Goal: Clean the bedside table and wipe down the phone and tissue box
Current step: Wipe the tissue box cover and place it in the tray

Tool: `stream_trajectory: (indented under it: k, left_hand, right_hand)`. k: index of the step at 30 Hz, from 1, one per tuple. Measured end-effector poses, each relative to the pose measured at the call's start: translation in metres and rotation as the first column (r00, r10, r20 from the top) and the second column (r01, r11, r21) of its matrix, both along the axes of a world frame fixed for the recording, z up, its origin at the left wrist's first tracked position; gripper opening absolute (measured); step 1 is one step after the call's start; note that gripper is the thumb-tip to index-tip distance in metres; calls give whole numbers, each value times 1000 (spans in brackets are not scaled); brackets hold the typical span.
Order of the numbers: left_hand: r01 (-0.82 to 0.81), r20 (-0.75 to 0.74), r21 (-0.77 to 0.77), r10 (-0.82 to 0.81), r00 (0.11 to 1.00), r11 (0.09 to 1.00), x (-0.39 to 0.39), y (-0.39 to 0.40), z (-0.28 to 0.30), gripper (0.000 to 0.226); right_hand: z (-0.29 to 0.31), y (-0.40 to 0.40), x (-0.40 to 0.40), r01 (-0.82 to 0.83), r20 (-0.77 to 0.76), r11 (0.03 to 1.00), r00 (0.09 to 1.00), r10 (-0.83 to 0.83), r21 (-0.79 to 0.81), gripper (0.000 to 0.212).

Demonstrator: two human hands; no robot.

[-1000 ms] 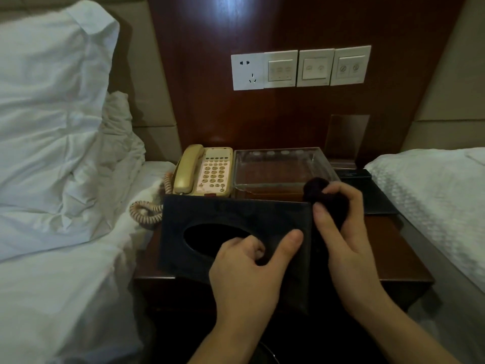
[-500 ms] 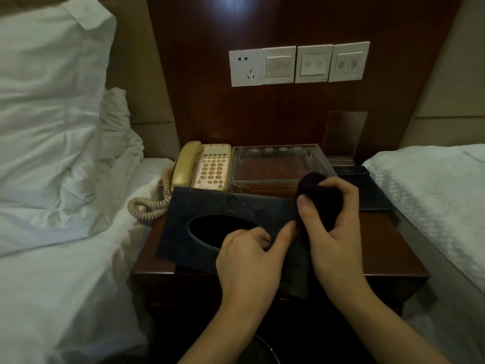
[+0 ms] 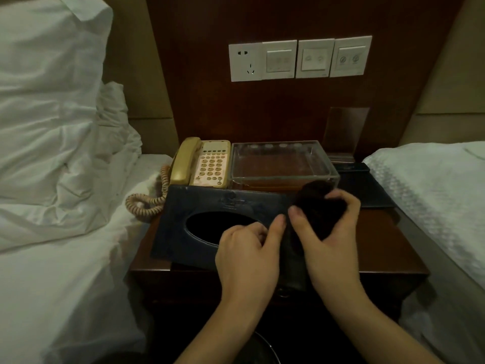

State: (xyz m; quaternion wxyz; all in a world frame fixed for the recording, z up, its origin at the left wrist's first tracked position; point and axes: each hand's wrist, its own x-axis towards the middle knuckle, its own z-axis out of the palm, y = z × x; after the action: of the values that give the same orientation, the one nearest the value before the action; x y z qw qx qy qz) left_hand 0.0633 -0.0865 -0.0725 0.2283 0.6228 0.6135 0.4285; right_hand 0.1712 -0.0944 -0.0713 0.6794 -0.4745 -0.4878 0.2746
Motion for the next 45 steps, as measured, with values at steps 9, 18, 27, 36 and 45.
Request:
stream_trajectory:
  k: [9, 18, 27, 36, 45]
  left_hand:
    - [-11, 33, 13, 11, 999, 1000, -5, 1, 6, 58]
    - [-56, 178, 12, 53, 983, 998, -21, 12, 8, 57]
    - [-38, 225, 34, 30, 974, 999, -24, 12, 16, 60]
    - [89, 273, 60, -102, 957, 994, -24, 12, 20, 60]
    - [410, 131, 53, -414, 901, 910, -20, 9, 24, 37]
  right_hand:
    - [11, 15, -2, -64, 47, 998, 997, 65, -26, 37]
    - [-22, -28, -21, -140, 23, 975, 989, 146, -170, 34]
    - [13, 0, -18, -216, 37, 974, 975, 219, -68, 32]
    - [4, -2, -10, -69, 81, 997, 994, 71, -27, 35]
    - [27, 15, 14, 3, -54, 1000, 999, -3, -13, 41]
